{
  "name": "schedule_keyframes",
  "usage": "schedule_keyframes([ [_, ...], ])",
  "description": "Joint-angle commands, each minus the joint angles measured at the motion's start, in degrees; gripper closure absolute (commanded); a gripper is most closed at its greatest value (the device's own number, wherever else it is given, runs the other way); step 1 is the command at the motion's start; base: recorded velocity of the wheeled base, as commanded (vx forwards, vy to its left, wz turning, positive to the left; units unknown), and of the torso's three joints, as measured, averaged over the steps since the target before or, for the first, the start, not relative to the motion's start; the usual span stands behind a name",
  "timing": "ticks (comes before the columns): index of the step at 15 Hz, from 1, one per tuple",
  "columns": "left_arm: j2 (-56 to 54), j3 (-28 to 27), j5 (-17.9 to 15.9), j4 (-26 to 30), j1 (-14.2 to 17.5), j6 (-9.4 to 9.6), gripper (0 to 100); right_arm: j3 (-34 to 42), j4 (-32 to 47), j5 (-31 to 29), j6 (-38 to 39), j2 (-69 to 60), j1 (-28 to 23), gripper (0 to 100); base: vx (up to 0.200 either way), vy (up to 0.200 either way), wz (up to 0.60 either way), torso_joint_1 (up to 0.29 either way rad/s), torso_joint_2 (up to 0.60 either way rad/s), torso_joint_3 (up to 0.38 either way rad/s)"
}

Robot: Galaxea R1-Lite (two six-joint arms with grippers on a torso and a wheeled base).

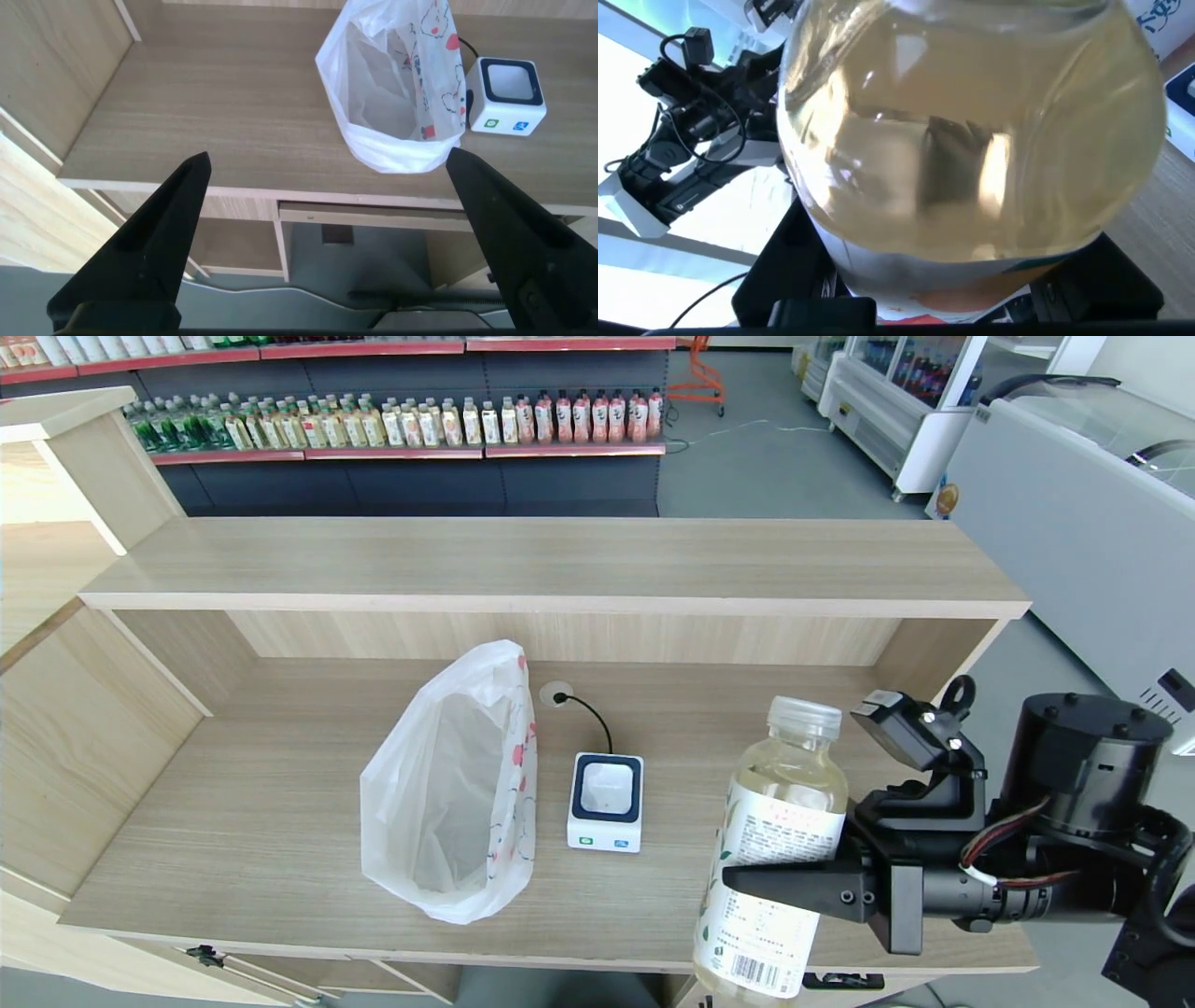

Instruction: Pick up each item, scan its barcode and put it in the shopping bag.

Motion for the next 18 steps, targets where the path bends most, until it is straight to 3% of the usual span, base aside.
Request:
schedule_keyframes([
  [1,0.0,0.0,0.0,0.0,0.0,-0.02,0,-0.1,-0.2,-0.5,-0.9,-1.7,-0.7,100,0.000,0.000,0.00,0.000,0.00,0.000],
  [2,0.0,0.0,0.0,0.0,0.0,-0.02,0,-0.5,0.1,-1.8,-5.0,-2.7,-2.9,100,0.000,0.000,0.00,0.000,0.00,0.000],
  [4,0.0,0.0,0.1,0.0,0.0,-0.02,0,-1.3,2.6,-2.9,-21.1,-4.6,-10.4,100,0.000,0.000,0.00,0.000,0.00,0.000],
  [6,0.0,0.0,0.0,0.0,0.0,-0.02,0,-1.3,5.1,-11.4,-37.7,-5.1,-14.7,100,0.000,0.000,0.00,0.000,0.00,0.000],
  [11,0.0,0.0,0.0,0.0,0.0,-0.02,0,-1.8,-4.1,-21.6,-50.0,-4.0,-15.5,100,0.000,0.000,0.00,0.000,0.00,0.000],
  [15,0.0,0.0,0.0,0.0,0.0,-0.02,0,-1.8,-4.2,-22.8,-62.3,-4.7,-15.6,100,0.000,0.000,0.00,0.000,0.00,0.000],
  [18,0.0,0.0,0.0,0.0,0.0,-0.02,0,-1.8,-4.5,-22.8,-66.3,-4.7,-15.5,100,0.000,0.000,0.00,0.000,0.00,0.000],
])
